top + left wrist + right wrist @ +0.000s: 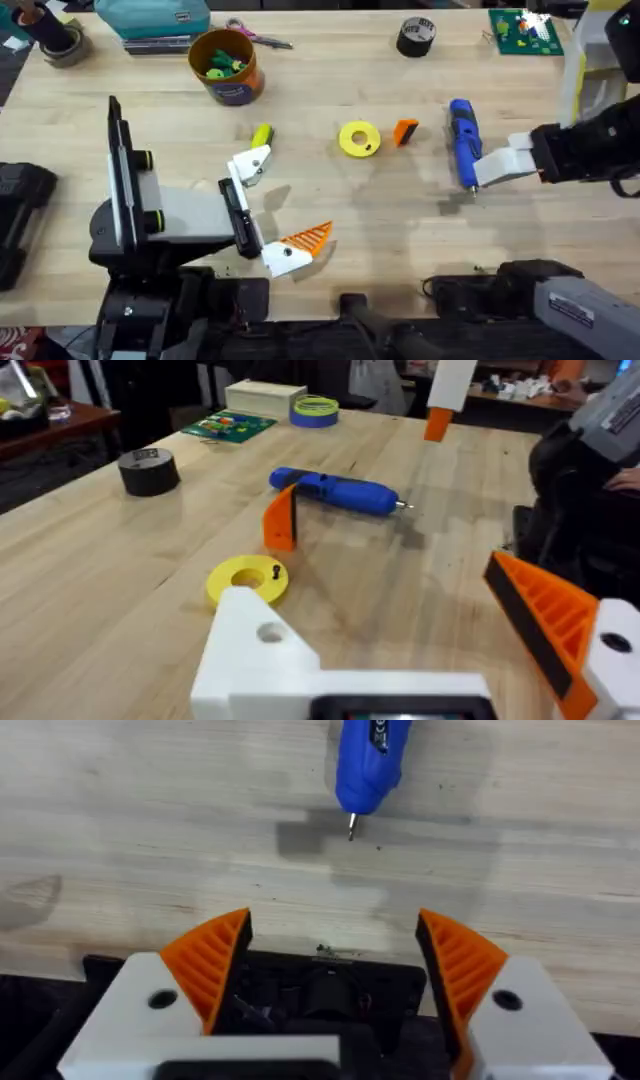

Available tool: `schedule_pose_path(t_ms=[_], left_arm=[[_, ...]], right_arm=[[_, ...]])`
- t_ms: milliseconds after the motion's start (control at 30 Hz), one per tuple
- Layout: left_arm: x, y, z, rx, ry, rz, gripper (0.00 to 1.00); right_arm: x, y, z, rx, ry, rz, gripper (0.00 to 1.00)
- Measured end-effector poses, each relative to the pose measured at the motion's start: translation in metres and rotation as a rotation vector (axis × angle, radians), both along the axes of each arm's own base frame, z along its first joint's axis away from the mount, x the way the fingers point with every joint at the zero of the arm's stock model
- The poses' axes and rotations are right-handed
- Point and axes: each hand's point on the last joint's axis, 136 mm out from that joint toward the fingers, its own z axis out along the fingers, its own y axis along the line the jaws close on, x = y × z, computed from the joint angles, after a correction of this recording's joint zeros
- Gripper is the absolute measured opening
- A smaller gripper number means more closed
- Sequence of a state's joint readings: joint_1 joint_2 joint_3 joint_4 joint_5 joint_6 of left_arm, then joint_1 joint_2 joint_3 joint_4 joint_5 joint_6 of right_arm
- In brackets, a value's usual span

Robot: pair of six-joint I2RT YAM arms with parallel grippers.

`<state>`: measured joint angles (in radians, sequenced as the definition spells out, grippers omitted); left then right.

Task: Pick up the gripper from the table and insert it into the empty holder that is missing its gripper. Then pick up a screw, insert it into the mounting hole, and use the screwdriver to tighten it. Finally, clean up the table by picking up the vegetable and placing it into the bucket.

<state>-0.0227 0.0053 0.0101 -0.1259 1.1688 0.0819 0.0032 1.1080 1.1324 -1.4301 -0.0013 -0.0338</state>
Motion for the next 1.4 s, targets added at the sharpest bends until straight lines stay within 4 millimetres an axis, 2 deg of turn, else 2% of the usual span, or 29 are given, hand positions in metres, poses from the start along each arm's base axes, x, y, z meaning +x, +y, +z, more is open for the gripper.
schedule_pose_path(t_ms=[1300, 1367, 1400], left_arm=[[-0.003, -0.001, 0.000, -0.008, 0.017, -0.017, 0.985], [-0.003, -0.001, 0.000, -0.008, 0.017, -0.017, 0.985], [-0.003, -0.001, 0.000, -0.008, 0.017, -0.017, 0.985]], right_arm=[[0.002, 0.000, 0.000, 0.001, -0.009, -0.002, 0.996], [0.004, 0.004, 0.001, 0.024, -0.015, -0.029, 0.995], [0.013, 0.012, 0.002, 0.077, -0.048, -0.063, 0.995]])
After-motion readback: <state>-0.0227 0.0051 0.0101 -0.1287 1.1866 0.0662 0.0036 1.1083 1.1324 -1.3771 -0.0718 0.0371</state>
